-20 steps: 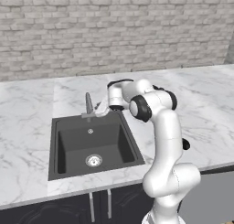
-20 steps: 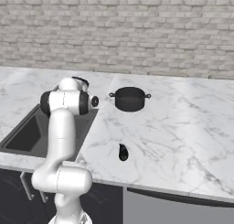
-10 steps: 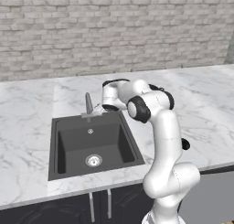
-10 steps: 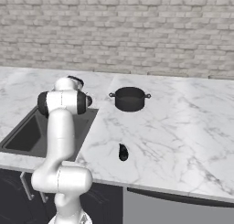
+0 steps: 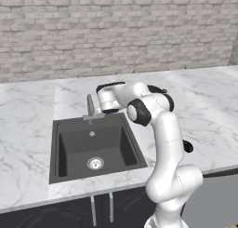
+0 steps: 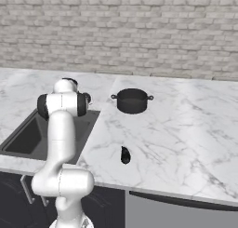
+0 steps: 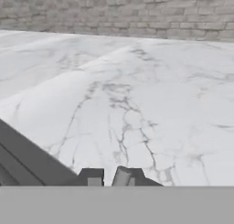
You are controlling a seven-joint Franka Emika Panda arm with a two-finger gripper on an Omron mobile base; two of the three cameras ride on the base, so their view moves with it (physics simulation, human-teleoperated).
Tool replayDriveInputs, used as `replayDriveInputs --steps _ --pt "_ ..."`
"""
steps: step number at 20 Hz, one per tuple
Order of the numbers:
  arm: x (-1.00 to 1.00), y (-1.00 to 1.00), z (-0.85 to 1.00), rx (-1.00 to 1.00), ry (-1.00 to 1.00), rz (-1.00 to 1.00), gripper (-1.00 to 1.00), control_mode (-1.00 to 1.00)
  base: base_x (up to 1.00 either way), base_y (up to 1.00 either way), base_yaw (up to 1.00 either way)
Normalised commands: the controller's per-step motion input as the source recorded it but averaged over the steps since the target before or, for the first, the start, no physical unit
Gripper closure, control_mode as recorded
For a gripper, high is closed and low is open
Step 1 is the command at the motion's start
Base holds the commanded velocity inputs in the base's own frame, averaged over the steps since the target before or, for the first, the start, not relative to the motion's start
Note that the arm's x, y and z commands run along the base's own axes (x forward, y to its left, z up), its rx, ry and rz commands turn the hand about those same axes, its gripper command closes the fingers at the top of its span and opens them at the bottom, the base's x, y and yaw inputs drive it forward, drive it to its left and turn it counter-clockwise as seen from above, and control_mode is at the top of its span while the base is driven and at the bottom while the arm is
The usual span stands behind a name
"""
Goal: Turn on the sink faucet. Then move the eggplant from the counter to the sink. Turn off the sink. Move the vegetable from the sink to the pot next to the stove. Finally move the pot to the front center burner.
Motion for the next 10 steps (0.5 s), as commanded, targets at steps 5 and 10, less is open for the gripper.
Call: replayDriveInputs --steps 5,10 --pt "0.03 -0.53 -0.6 0.0 0.14 -0.12 1.0 -1.0 0.0 0.0 0.0" --pt "0.05 -0.58 -0.67 0.0 0.14 -0.09 1.0 -1.0 0.0 0.0 0.0"
